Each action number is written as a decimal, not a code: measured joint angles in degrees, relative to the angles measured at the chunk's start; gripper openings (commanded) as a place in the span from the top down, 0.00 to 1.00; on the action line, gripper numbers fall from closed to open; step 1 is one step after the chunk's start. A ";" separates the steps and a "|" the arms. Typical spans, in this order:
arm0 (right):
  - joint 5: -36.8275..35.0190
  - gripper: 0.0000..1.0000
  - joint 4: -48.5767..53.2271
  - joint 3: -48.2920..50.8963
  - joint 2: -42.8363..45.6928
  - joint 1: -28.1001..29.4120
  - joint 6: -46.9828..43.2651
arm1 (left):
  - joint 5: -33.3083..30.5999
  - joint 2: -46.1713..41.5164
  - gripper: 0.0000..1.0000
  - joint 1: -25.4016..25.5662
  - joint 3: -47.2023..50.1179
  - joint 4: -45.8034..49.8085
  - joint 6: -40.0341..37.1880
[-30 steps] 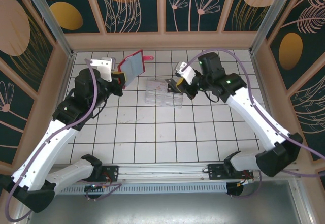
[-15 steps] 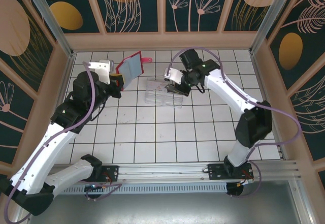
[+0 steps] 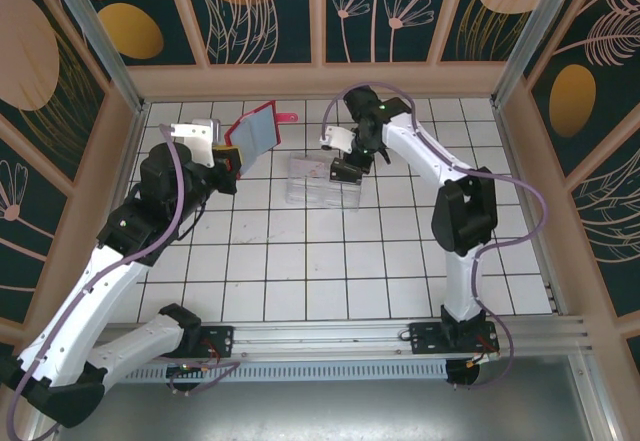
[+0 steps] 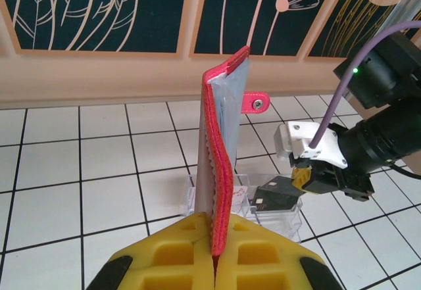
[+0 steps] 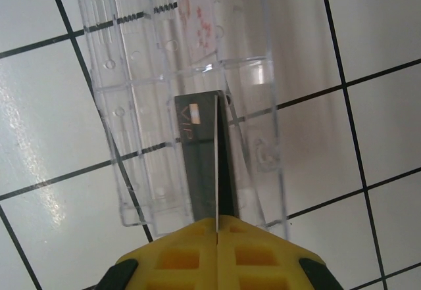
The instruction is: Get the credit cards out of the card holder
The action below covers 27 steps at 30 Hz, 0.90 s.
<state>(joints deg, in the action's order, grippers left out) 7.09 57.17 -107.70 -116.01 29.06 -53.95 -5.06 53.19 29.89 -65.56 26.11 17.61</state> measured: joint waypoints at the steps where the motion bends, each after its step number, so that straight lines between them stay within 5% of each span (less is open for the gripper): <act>1: 0.00 1.00 0.39 -0.96 -0.70 0.00 -0.22 | -0.02 -0.04 1.00 0.00 0.00 0.11 0.00; 20: 0.26 0.99 3.08 -3.69 -5.81 0.17 -2.05 | -0.39 -1.20 1.00 0.00 0.00 1.18 0.00; 27: -0.48 0.64 2.64 -3.69 -6.64 0.42 -1.46 | -0.39 -1.46 1.00 0.00 0.00 1.18 0.00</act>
<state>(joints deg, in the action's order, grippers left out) 6.61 59.81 -111.39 -122.65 29.47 -55.42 -5.45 51.72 29.89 -65.56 27.29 17.61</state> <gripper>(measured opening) 0.314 0.050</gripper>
